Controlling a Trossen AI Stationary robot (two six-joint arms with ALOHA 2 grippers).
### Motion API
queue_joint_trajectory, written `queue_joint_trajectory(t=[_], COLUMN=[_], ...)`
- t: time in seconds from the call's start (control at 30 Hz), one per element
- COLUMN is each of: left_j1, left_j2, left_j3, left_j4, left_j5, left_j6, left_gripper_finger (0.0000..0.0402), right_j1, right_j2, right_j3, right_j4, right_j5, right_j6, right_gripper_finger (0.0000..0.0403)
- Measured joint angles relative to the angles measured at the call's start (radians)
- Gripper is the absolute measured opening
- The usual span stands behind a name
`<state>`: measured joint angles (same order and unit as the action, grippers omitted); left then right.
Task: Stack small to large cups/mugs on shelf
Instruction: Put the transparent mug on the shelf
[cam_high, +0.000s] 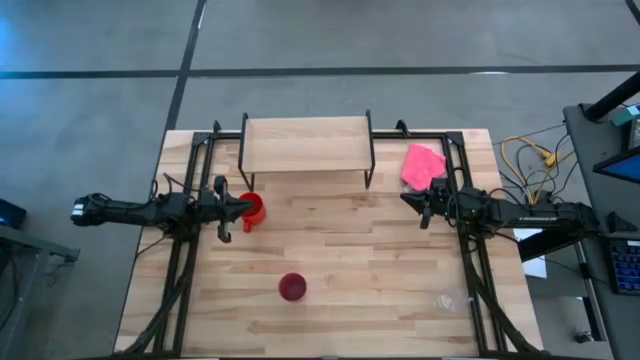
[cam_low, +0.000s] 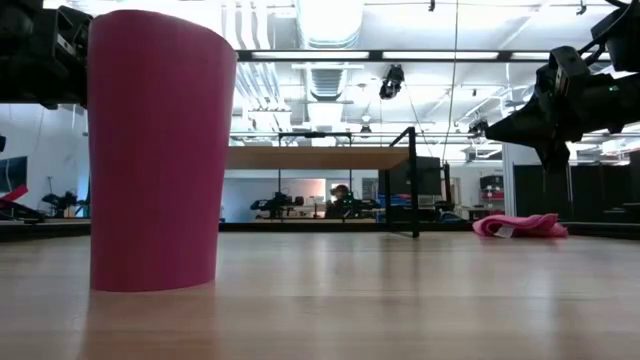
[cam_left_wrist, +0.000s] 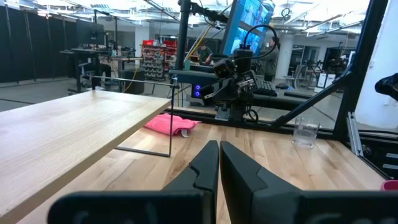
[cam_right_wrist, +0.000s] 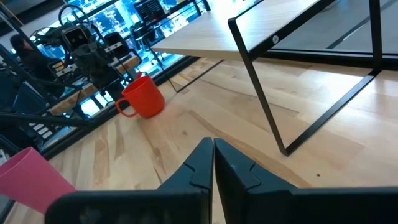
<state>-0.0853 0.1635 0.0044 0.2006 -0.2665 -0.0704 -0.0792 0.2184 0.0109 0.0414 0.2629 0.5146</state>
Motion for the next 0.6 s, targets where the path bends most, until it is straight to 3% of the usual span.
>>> queue_joint_trajectory(t=[0.17,0.43,0.6], left_j1=[0.0,0.0,0.001], left_j2=[0.0,0.003,0.023], left_j3=[0.0,0.0,0.0], left_j4=[-0.018,-0.035,-0.037], left_j5=[-0.036,-0.08,-0.154], left_j6=[0.032,0.027,0.148], left_gripper_finger=[0.0002,0.0002,0.0002], right_j1=[0.0,0.0,0.0], right_j2=[0.0,0.0,0.0], right_j3=[0.0,0.0,0.0], right_j4=[0.0,0.037,0.105], right_j5=[0.0,0.0,0.0], right_j6=[0.01,0.169,0.2], right_gripper_finger=[0.0009,0.0009,0.0009])
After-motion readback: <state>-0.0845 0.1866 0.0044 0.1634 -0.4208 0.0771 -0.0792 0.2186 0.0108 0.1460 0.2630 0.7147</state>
